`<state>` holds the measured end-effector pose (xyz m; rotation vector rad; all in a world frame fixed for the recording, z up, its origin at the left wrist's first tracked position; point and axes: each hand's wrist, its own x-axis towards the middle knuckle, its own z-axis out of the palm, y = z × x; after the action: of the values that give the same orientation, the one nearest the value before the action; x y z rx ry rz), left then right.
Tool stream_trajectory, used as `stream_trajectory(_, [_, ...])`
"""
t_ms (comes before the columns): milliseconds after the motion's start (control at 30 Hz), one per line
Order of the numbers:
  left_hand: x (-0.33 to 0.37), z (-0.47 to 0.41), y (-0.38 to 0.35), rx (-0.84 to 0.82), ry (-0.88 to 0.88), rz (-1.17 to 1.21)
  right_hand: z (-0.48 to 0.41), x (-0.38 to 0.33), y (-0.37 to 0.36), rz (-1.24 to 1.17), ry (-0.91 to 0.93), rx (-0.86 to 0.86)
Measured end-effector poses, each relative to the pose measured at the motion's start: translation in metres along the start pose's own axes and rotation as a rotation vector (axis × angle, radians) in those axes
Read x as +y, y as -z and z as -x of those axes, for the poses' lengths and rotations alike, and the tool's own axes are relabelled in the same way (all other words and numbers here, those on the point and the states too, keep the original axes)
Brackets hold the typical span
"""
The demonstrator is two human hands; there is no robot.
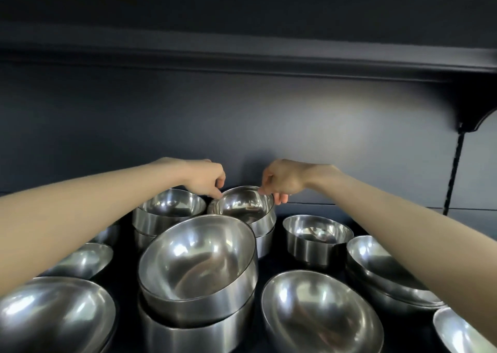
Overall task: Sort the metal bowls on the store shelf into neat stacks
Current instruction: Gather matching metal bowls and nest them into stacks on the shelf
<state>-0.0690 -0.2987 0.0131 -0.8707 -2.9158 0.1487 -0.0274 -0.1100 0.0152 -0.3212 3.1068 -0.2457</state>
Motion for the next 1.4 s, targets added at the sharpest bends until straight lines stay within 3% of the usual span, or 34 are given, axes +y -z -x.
stream_trajectory(467, [-0.010,-0.024,-0.015,0.052,-0.008,0.085,-0.013,0.014,-0.010,-0.047,-0.043,-0.018])
stream_trajectory(867, [-0.003,-0.026,-0.010,-0.027,-0.044,0.021,-0.011,0.007,-0.012,-0.042,-0.086,-0.105])
stream_trajectory(1267, [-0.006,-0.019,-0.008,0.008,-0.041,0.074,-0.008,0.010,-0.013,-0.028,-0.051,-0.072])
stream_trajectory(1400, [-0.010,-0.010,0.008,0.028,-0.024,0.065,-0.009,0.008,-0.004,0.010,-0.012,0.022])
